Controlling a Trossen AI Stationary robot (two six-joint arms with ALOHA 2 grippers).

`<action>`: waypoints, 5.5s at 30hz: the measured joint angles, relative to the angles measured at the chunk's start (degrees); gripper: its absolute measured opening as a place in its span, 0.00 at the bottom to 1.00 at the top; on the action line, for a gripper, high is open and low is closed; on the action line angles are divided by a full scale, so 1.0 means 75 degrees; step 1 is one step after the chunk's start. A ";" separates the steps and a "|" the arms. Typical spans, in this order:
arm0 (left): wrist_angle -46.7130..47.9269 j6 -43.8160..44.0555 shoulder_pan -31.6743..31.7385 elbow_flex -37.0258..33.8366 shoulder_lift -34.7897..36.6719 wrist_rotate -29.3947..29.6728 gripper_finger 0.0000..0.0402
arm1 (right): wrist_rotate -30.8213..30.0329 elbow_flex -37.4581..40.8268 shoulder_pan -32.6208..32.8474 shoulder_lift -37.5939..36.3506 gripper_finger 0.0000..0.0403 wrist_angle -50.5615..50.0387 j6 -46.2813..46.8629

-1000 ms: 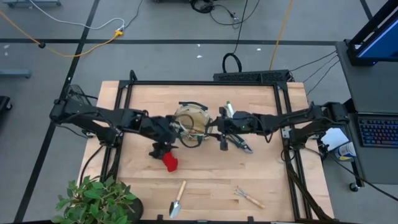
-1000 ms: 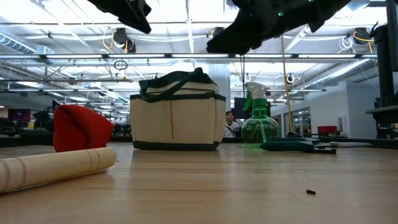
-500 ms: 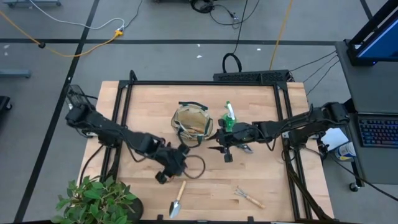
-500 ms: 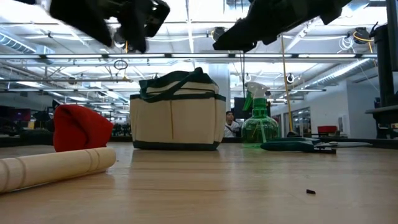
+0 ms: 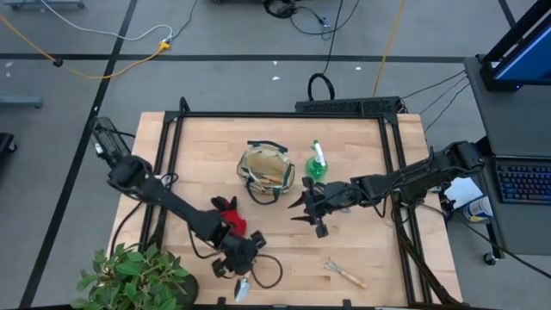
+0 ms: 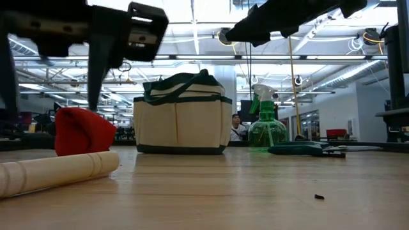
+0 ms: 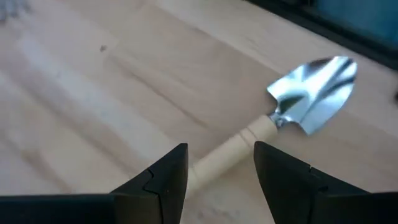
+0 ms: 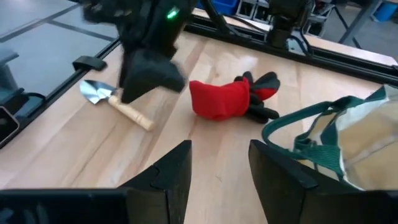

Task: Pick & Place Garden tools in Gardening bag
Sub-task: Put the brown trowel into the light brown gardening bag, then put the brown hand rake into the light brown gardening bag

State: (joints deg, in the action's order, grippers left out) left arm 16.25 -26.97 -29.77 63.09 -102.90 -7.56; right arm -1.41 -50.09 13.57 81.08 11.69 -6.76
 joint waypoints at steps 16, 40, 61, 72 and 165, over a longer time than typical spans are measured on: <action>-0.0330 -0.0848 0.0206 0.0012 -0.0399 -0.0051 0.47 | -0.0003 0.0000 0.0005 0.0000 0.37 -0.0051 -0.0374; -0.0264 -0.2384 0.0247 0.0032 -0.0959 -0.0355 0.47 | 0.0002 0.0000 0.0005 0.0000 0.37 -0.0051 -0.0598; -0.0369 -0.0983 0.0539 0.0009 -0.0945 -0.0508 0.16 | 0.0001 0.0000 0.0005 0.0000 0.37 -0.0059 -0.0593; 0.0241 0.0512 0.0754 -0.0009 0.0592 0.1361 0.16 | -0.0041 0.0000 0.0005 0.0000 0.37 -0.0282 -0.0598; 0.1104 -0.1780 0.3695 0.0015 0.2111 0.3923 0.56 | -0.0018 0.0612 0.0908 0.0009 0.48 -0.1972 0.3268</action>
State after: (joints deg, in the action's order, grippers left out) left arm 24.54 -40.33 -2.07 63.20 -87.07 21.86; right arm -1.55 -45.50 20.38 81.14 -3.10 17.75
